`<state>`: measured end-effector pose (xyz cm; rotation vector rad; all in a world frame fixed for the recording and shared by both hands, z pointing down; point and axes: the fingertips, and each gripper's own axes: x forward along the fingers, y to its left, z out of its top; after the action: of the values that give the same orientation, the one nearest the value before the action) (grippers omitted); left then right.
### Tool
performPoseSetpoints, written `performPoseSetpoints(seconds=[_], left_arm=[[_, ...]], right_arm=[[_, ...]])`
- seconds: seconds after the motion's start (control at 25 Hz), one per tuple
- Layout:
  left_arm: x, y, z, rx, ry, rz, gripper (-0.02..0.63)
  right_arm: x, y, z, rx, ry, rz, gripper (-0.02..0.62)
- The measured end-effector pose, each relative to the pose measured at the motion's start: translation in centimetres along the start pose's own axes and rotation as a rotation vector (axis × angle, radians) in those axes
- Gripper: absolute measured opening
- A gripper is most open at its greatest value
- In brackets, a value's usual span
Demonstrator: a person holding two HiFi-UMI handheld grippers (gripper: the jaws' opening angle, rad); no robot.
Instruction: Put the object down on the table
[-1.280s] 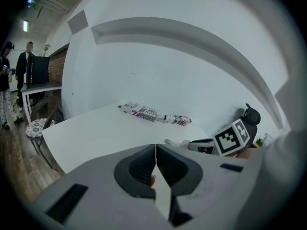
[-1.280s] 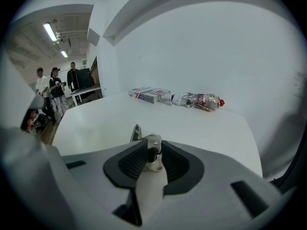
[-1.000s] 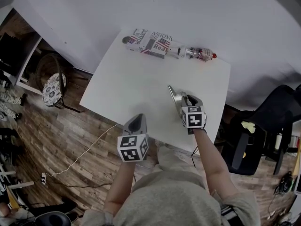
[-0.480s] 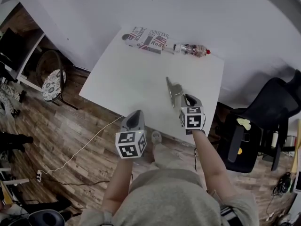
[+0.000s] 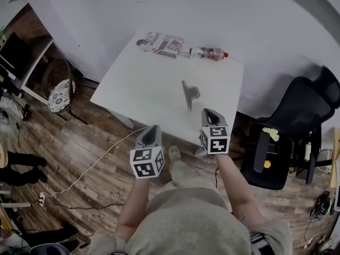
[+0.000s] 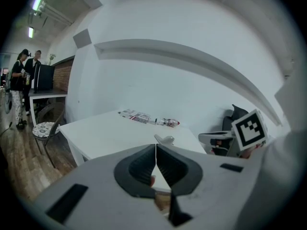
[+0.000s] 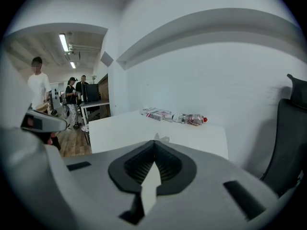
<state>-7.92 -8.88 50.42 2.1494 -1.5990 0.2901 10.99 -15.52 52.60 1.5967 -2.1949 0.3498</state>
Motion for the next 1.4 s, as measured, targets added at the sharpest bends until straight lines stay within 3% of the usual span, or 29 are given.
performPoseSetpoints(seconds=[0.72, 1.4], left_arm=[[-8.0, -3.7, -1.3, 0.032, -0.063, -0.027, 0.008], [-8.1, -3.9, -1.3, 0.037, -0.06, -0.043, 0.008]], right_arm=[[-12.6, 5.2, 0.5, 0.019, -0.153, 0.063, 0.003], [-13.5, 5.7, 0.3, 0.023, -0.151, 0.068, 0.0]])
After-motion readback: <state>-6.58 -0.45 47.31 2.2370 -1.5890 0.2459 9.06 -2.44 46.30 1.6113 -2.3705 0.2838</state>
